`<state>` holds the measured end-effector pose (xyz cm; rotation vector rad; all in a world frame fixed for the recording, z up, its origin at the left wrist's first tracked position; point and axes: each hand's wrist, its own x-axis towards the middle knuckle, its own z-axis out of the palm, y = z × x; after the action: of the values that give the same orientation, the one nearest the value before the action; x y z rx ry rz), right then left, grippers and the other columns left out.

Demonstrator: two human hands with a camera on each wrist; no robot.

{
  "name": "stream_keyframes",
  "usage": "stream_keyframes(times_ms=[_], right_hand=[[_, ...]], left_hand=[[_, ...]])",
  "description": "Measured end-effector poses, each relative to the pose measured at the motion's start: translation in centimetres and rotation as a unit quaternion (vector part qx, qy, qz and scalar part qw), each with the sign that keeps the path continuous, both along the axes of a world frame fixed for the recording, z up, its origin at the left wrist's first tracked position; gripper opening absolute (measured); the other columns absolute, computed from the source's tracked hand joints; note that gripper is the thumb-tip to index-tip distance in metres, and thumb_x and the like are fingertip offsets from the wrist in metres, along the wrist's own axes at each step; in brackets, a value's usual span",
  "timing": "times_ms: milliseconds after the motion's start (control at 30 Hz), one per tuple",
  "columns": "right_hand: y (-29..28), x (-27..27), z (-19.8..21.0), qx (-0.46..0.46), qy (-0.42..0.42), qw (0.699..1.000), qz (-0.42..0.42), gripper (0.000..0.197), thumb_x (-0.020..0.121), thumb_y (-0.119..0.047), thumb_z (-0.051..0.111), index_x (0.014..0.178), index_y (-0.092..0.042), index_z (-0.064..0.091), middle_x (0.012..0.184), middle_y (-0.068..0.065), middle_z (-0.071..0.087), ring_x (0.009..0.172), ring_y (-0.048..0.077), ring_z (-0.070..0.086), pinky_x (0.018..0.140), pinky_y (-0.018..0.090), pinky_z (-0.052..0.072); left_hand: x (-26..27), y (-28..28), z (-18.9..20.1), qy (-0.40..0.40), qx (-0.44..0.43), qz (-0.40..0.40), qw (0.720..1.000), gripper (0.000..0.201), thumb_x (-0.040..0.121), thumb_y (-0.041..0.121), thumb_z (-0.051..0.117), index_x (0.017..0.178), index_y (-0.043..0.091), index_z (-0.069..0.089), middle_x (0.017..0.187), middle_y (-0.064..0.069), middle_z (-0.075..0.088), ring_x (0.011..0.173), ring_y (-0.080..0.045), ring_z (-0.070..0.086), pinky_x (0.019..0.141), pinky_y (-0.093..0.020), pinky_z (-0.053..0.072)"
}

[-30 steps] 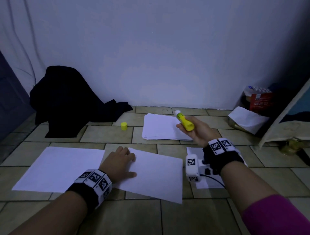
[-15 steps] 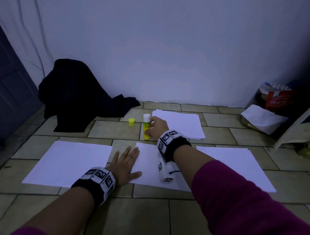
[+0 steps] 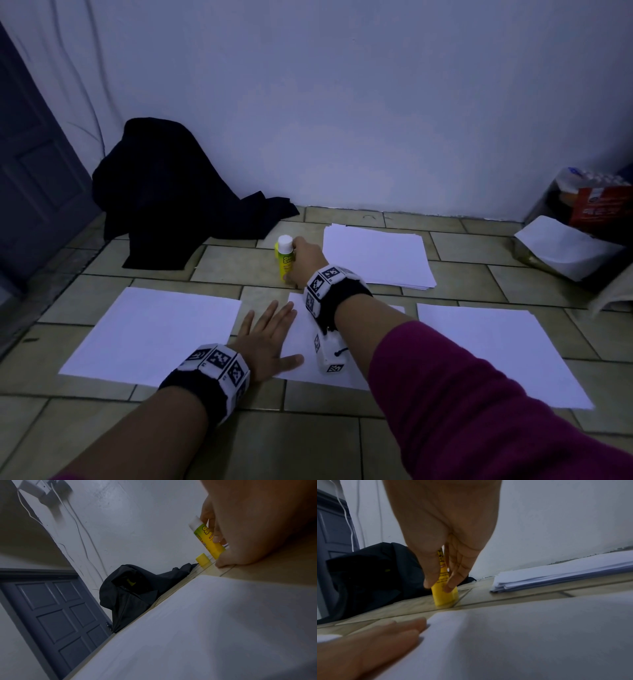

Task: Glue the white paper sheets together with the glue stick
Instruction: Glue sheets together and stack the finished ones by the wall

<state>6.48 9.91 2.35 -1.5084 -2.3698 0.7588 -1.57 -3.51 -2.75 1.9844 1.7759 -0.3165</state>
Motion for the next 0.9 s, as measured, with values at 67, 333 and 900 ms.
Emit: stream_keyframes(times_ms=[67, 333, 900], right_hand=[[0.1, 0.5, 0.1, -0.012, 0.022, 1.000, -0.016, 0.041, 0.088, -0.010, 0.058, 0.126, -0.004, 0.044, 0.120, 0.017, 0.059, 0.106, 0.032, 0.059, 0.080, 0.034, 0.047], [-1.5, 8.5, 3.2, 0.025, 0.133, 0.991, -0.001, 0.036, 0.081, -0.012, 0.070, 0.115, -0.010, 0.059, 0.117, 0.004, 0.063, 0.093, 0.009, 0.052, 0.078, 0.015, 0.037], [-6.3, 27.4, -1.0, -0.158, -0.246, 0.951, -0.100, 0.133, 0.053, -0.048, 0.088, 0.148, -0.009, 0.005, 0.155, 0.008, 0.010, 0.144, 0.024, 0.014, 0.115, 0.040, 0.025]], left_hand=[[0.0, 0.1, 0.0, -0.006, -0.001, 0.007, 1.000, 0.139, 0.036, 0.097, -0.007, 0.151, 0.019, -0.019, 0.154, 0.010, -0.030, 0.144, -0.012, -0.024, 0.116, -0.042, -0.013], [0.1, -0.4, 0.3, 0.013, 0.001, 0.026, 1.000, 0.120, 0.061, 0.093, 0.009, 0.152, 0.020, -0.016, 0.157, 0.008, -0.025, 0.145, -0.013, -0.022, 0.116, -0.041, -0.012], [0.6, -0.4, 1.3, -0.016, -0.010, 0.022, 1.000, 0.158, 0.024, 0.107, 0.009, 0.152, 0.018, -0.016, 0.159, 0.005, -0.023, 0.145, -0.015, -0.023, 0.117, -0.044, -0.012]])
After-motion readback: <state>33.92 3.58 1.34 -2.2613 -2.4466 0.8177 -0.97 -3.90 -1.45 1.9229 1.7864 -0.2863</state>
